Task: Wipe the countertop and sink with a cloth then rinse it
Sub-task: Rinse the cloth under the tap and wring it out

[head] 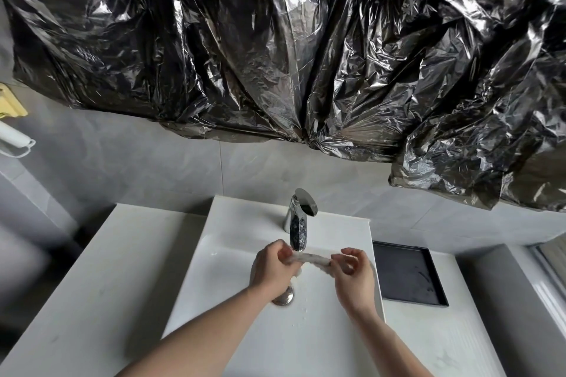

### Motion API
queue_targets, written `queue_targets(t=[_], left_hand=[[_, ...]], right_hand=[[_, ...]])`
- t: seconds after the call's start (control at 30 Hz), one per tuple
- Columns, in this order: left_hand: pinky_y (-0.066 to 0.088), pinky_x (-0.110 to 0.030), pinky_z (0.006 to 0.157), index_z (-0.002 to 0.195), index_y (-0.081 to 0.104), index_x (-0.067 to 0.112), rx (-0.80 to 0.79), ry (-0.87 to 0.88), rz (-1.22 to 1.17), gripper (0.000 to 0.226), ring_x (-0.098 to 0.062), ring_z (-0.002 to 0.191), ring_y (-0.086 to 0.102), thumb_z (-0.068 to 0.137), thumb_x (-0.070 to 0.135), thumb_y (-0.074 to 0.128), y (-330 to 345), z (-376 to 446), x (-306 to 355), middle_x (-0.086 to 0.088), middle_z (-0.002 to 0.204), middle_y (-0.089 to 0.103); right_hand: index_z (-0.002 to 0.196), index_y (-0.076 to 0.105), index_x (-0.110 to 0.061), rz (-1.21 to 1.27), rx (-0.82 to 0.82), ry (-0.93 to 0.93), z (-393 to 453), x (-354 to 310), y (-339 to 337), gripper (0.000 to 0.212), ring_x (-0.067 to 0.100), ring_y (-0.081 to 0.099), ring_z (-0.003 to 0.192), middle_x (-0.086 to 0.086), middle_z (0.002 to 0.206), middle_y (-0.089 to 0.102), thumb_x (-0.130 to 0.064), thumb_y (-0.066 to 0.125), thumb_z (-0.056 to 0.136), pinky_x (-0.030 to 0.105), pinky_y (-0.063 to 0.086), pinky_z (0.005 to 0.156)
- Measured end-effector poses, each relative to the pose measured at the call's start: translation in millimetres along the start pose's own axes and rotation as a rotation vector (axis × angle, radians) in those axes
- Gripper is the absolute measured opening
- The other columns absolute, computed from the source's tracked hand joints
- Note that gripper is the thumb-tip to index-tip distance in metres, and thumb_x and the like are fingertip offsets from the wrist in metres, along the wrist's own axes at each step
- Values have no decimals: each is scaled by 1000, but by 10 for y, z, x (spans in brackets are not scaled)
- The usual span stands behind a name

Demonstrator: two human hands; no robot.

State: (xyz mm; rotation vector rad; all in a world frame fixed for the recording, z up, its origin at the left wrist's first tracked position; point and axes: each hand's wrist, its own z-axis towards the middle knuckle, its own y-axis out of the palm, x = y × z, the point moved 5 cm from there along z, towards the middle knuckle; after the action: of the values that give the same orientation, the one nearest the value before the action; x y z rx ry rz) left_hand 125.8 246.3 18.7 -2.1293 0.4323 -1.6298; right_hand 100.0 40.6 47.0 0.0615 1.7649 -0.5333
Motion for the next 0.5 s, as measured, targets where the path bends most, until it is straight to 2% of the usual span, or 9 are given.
queue_targets(t=[0.07,0.13,0.2,0.27,0.37,0.43,0.5], left_hand=[[41,-28,63,66,46,26,36,81,90,24,-15,81,60,68,19,69,-61,6,7,10,79,61],[37,-27,63,65,43,25,21,152,189,24,-19,85,59,70,6,58,-73,23,-11,9,82,56],[35,-28,57,72,46,22,-18,121,267,16,-21,76,58,72,10,58,-124,12,-47,8,77,57],[38,-29,54,82,50,22,-55,51,318,15,-20,69,56,77,26,64,-194,17,-101,8,75,61],[43,-30,66,94,59,31,-106,4,288,26,-17,81,61,79,49,69,-242,70,-167,10,85,66],[48,-28,75,95,66,34,-148,23,257,16,-14,89,63,84,45,68,-212,114,-171,11,95,67],[50,-26,89,94,71,34,-217,53,214,10,-14,99,64,87,31,65,-146,125,-155,7,106,66]], right_hand=[[100,62,-25,-118,-51,12,-28,74,68,30,7,72,82,-11,100,74,-8,78,84,20,55,67],[97,65,-28,-148,-120,40,-60,131,184,30,1,72,75,-15,99,74,-11,82,79,19,51,64],[95,66,-27,-133,-135,44,-72,124,273,28,4,73,76,-12,95,78,-6,74,80,24,51,67],[94,68,-24,-93,-94,45,-67,70,295,25,3,73,76,-12,91,78,-4,73,79,27,53,70],[93,70,-19,-73,-79,37,-42,66,297,22,4,75,77,-10,89,77,-1,72,81,22,56,69],[94,70,-17,-75,-83,10,-47,83,303,26,7,76,78,-5,91,77,6,64,83,13,54,65],[97,70,-13,-73,-98,8,-62,119,325,30,3,74,76,1,95,77,11,57,85,9,52,63]])
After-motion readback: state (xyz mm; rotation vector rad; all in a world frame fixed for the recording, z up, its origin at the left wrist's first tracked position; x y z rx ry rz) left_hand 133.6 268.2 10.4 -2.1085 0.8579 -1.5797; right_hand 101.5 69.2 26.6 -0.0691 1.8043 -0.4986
